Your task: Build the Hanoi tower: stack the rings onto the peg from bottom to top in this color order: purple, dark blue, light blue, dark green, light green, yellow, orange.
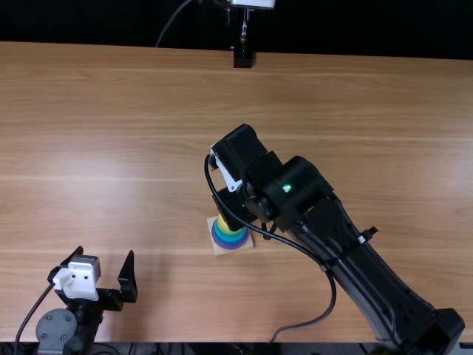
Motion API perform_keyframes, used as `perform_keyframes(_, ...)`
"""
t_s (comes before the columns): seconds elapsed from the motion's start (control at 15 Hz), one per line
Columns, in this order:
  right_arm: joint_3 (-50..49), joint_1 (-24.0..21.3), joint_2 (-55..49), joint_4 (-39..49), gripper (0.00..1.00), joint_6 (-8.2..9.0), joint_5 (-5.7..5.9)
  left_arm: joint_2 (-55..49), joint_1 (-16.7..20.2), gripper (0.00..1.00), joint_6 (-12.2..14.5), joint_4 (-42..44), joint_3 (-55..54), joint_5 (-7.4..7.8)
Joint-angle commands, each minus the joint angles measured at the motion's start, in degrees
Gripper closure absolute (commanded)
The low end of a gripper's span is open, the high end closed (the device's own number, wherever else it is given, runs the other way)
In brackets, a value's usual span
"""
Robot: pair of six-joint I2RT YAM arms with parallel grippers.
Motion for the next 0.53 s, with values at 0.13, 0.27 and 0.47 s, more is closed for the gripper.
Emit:
perform_keyframes(0.13, -0.77, 0.37, 2.64, 0.14, 1.00, 0.18, 0.39, -0.67, -0.20, 0.00, 0.88, -4.44, -6.07, 0.54)
perform_keyframes(0.27, -0.77, 0.37, 2.73, 0.35, 1.00, 0.18, 0.39, -0.67, -0.20, 0.00, 0.88, -4.44, -6.07, 0.54)
perform_keyframes(0.47, -0.95, 0.37, 4.40, 0.03, 1.00, 0.18, 0.39, -0.67, -0.20, 0.00, 0.88, -4.44, -6.07, 0.54)
